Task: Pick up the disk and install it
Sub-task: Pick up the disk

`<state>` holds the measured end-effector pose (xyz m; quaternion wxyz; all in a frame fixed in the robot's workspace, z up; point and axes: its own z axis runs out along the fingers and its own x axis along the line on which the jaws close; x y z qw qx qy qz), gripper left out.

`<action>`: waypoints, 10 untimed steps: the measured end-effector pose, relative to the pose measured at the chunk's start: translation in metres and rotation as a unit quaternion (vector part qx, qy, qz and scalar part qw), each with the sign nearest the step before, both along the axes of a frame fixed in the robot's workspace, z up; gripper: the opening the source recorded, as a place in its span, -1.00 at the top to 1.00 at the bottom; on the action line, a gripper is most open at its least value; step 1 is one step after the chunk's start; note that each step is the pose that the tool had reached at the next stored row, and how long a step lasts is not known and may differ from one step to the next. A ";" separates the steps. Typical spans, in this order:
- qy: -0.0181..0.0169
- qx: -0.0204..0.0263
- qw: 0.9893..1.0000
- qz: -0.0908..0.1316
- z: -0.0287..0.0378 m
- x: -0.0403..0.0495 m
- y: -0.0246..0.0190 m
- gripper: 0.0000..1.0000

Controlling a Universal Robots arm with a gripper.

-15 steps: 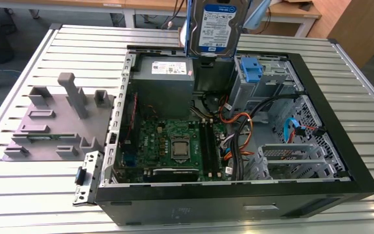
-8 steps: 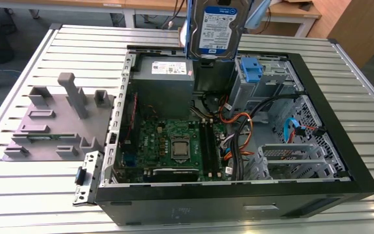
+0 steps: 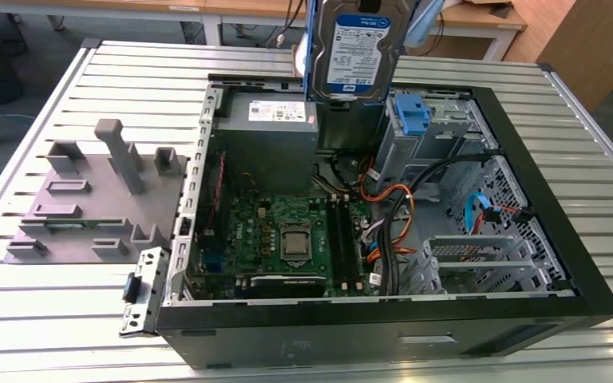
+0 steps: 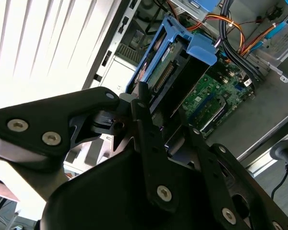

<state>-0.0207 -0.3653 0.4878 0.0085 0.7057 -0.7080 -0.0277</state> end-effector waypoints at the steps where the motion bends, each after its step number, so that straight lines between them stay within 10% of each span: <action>1: 0.000 0.000 1.000 0.000 0.0000 0.0000 -0.0012 0.30; 10: 0.000 0.000 1.000 0.000 0.0000 0.0000 -0.0118 0.30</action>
